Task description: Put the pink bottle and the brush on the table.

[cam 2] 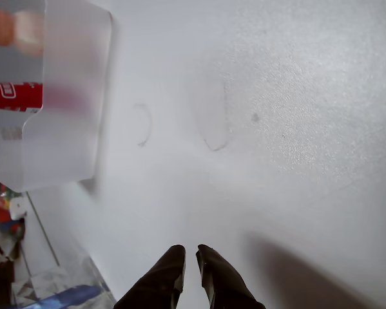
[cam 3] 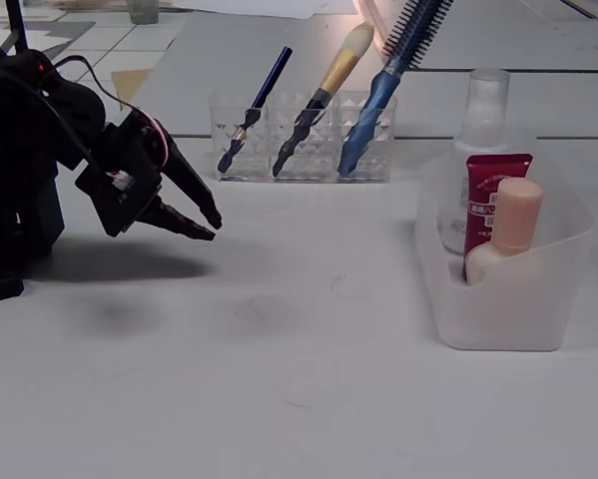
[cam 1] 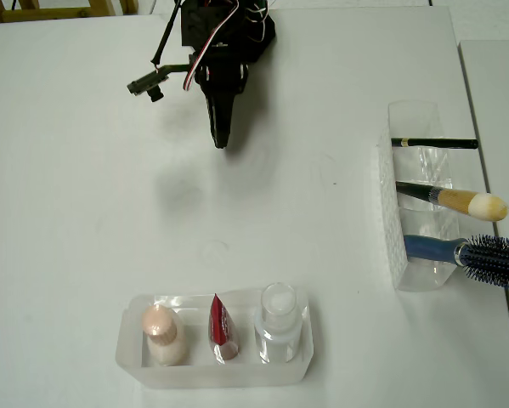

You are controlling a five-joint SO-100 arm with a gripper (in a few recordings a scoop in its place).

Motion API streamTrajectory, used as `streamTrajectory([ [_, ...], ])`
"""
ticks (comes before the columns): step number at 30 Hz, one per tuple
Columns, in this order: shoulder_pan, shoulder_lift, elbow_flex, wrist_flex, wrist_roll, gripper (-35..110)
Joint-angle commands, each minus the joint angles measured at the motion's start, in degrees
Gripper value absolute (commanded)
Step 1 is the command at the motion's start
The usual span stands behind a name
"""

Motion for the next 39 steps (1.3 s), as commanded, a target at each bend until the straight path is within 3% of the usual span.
streamTrajectory([
  [1, -0.2, 1.3, -3.0, -0.3, -4.5, 0],
  [22, 0.5, 1.3, -11.2, -2.3, -45.1, 0],
  [29, 0.6, -4.0, -13.4, -5.5, -54.4, 0],
  [39, 0.7, -20.3, -14.7, -24.9, -60.3, 0],
])
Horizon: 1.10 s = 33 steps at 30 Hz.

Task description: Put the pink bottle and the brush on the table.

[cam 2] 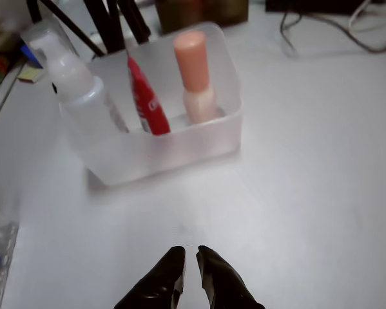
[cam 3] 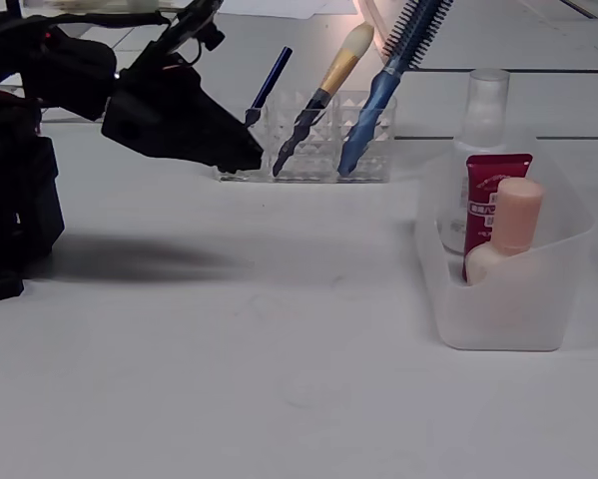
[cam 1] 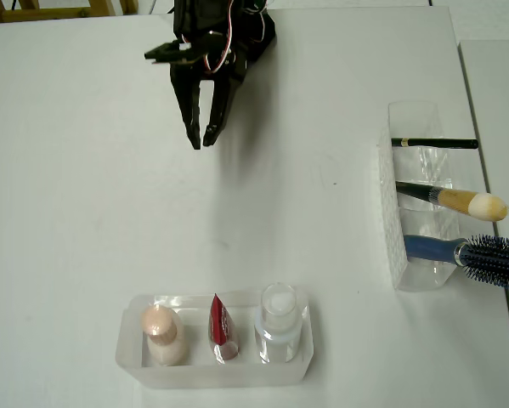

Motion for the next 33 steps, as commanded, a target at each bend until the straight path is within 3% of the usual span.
streamTrajectory([
  [1, 0.1, -2.9, -2.0, -5.1, -1.8, 0],
  [18, 1.1, -21.1, -3.0, -27.2, -7.9, 0],
  [33, 2.6, -40.3, -14.2, -35.9, -10.4, 0],
])
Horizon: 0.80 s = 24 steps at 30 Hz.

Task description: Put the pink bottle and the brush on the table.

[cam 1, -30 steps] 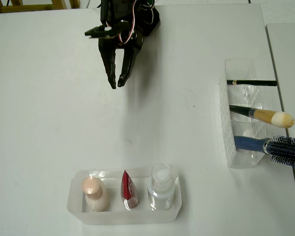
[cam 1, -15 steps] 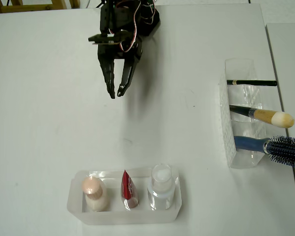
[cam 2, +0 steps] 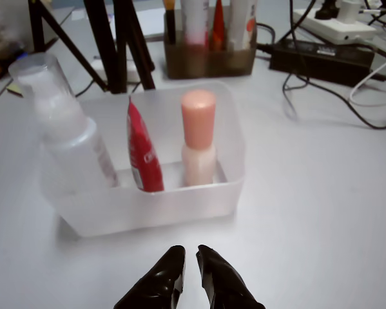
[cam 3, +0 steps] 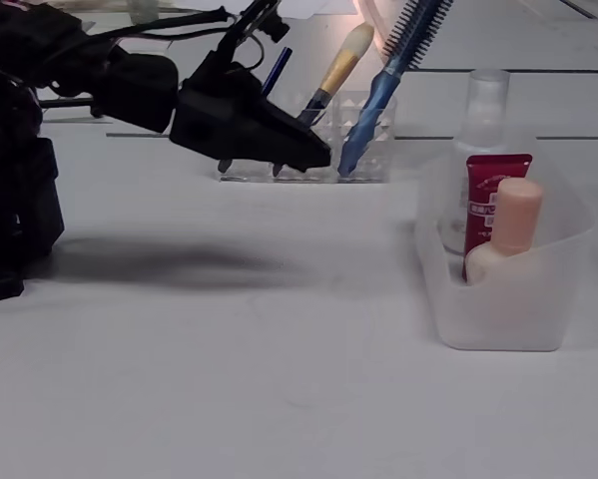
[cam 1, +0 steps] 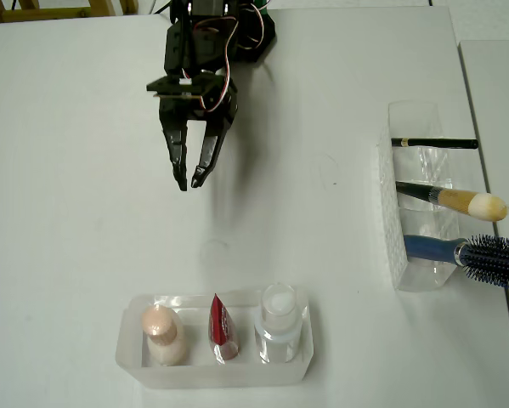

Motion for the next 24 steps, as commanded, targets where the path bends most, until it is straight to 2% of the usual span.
streamTrajectory([
  [1, 1.1, -2.6, -5.0, -1.3, -1.6, 0],
  [14, 5.6, -17.8, -16.0, -5.1, -2.8, 0],
  [24, 7.4, -25.0, -22.3, -5.7, -2.9, 8],
])
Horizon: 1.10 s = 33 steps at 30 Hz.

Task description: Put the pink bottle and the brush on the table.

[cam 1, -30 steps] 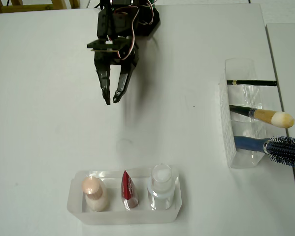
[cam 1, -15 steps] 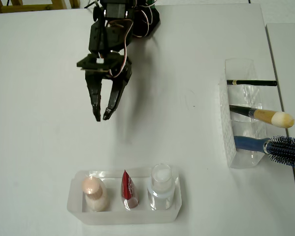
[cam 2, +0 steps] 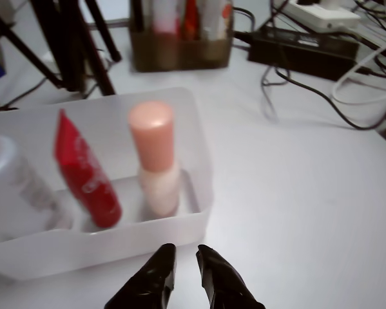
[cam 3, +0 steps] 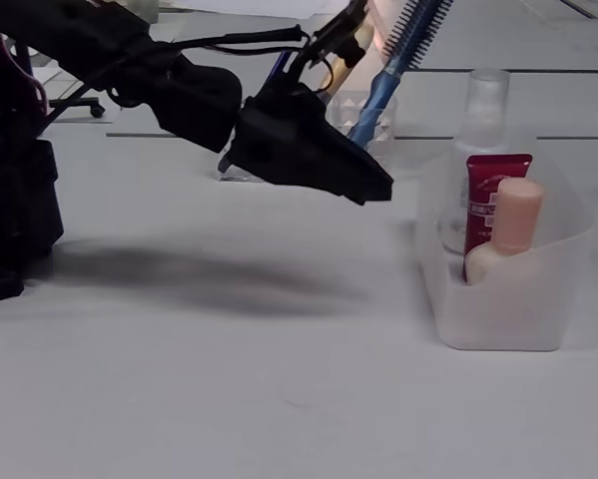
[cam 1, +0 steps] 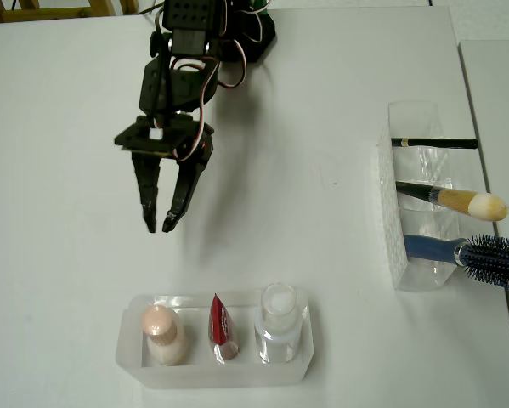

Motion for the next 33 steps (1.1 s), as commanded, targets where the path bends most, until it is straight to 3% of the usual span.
streamTrajectory([
  [1, 0.8, -0.5, -3.6, -1.6, -0.9, 9],
  [21, 0.9, -13.5, -18.3, -0.7, -1.0, 31],
  [33, 0.9, -22.4, -28.5, 0.3, -2.5, 34],
])
